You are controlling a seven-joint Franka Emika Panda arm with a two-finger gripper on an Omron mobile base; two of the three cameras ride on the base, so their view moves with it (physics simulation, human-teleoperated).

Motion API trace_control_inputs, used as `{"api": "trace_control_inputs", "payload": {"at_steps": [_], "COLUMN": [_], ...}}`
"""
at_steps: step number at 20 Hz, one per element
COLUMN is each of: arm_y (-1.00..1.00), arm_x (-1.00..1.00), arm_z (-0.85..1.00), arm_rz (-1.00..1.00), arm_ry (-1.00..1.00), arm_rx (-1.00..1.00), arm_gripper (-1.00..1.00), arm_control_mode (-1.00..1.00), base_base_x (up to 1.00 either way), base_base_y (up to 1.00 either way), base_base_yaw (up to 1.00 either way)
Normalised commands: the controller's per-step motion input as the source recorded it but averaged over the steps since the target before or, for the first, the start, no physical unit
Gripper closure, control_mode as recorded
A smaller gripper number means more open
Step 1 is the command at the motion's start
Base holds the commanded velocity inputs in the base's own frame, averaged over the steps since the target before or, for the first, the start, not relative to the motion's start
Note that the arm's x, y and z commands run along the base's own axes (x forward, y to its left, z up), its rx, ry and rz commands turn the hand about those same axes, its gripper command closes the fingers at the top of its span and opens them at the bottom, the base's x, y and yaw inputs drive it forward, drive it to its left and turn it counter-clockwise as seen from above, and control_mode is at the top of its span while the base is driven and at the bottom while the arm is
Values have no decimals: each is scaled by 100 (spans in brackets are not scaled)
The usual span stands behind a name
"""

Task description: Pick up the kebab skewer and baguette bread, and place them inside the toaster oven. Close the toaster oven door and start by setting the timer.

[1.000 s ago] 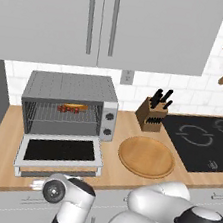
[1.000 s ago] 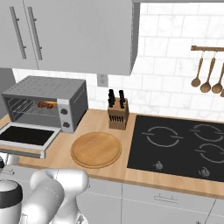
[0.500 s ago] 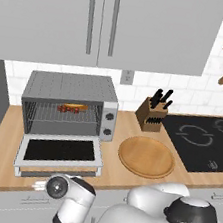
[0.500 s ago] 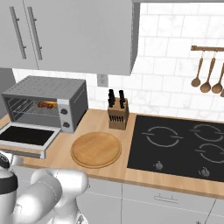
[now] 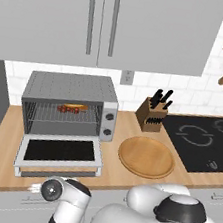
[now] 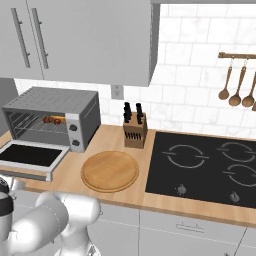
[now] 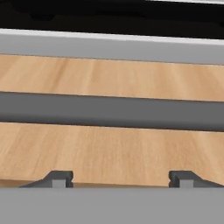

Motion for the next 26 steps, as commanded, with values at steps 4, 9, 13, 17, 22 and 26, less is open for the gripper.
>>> {"api": "trace_control_inputs", "payload": {"at_steps": [4, 9, 13, 17, 22, 26], "arm_y": [0, 0, -5, -14, -31, -34], "arm_x": [37, 33, 38, 10, 0, 0], "arm_z": [0, 0, 0, 0, 2, 6], "arm_rz": [0, 0, 0, 0, -2, -4], "arm_ry": [0, 0, 0, 0, 0, 0], "arm_rx": [0, 0, 0, 0, 0, 0], "arm_gripper": [-100, -100, -100, -100, -100, -100], "arm_control_mode": [-100, -100, -100, -100, -100, -100], "base_base_x": [0, 0, 0, 0, 0, 0], "base_base_y": [0, 0, 0, 0, 0, 0], "base_base_yaw": [0, 0, 0, 0, 0, 0]}}
